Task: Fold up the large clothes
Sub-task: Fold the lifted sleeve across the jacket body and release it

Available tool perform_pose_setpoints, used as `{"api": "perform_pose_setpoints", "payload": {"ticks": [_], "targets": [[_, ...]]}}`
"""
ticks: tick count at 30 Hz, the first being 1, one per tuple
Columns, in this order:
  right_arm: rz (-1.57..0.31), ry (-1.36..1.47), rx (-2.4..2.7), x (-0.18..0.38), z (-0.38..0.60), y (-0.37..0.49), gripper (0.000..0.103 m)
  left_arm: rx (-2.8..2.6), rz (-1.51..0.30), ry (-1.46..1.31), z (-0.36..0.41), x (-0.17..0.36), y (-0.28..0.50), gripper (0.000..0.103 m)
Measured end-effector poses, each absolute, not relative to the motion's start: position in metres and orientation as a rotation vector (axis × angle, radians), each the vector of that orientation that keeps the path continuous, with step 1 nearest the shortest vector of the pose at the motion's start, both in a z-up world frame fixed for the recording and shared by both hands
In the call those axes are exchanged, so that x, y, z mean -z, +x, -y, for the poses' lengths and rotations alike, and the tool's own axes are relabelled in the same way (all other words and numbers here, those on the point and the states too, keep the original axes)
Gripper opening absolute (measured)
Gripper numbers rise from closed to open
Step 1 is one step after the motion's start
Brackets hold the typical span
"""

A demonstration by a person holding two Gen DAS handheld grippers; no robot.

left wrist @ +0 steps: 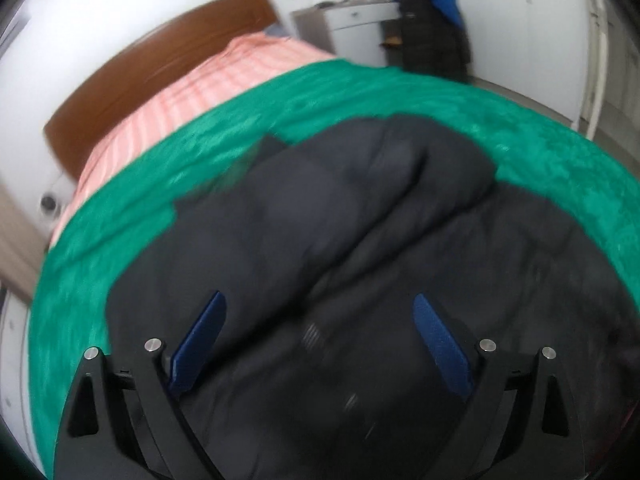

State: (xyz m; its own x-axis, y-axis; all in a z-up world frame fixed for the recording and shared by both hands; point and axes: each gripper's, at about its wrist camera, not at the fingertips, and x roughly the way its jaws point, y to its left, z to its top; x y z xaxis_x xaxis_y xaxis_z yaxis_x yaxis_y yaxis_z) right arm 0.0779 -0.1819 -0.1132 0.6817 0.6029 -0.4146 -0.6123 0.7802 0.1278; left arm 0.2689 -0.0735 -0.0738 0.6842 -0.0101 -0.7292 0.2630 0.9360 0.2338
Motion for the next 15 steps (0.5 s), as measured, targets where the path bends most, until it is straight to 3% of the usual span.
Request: {"api": "perform_pose_setpoints", "payload": {"ticks": [8,15], "targets": [[-0.453,-0.055,-0.698,0.115,0.174,0.076,0.093,-0.092,-0.803,0.189,-0.047,0.071,0.17,0.098],[-0.475,-0.069,-0.709,0.122,0.167,0.077,0.093,-0.374,-0.812,-0.055,-0.155,0.104,0.118,0.099]]}}
